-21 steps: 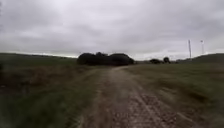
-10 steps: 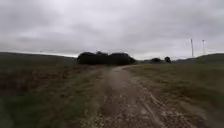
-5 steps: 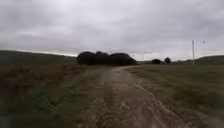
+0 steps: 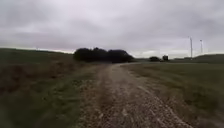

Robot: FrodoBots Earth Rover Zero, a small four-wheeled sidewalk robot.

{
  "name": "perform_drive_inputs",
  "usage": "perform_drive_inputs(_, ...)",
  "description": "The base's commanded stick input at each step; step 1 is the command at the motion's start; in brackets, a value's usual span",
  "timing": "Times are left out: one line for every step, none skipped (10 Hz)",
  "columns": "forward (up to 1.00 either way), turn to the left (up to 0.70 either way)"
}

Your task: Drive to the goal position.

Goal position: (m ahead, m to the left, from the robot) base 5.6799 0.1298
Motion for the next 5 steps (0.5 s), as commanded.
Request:
perform_drive_inputs(0.70,-0.35)
perform_drive_inputs(0.70,-0.35)
perform_drive_inputs(0.70,0.00)
perform_drive_inputs(0.70,0.00)
perform_drive_inputs(0.70,0.00)
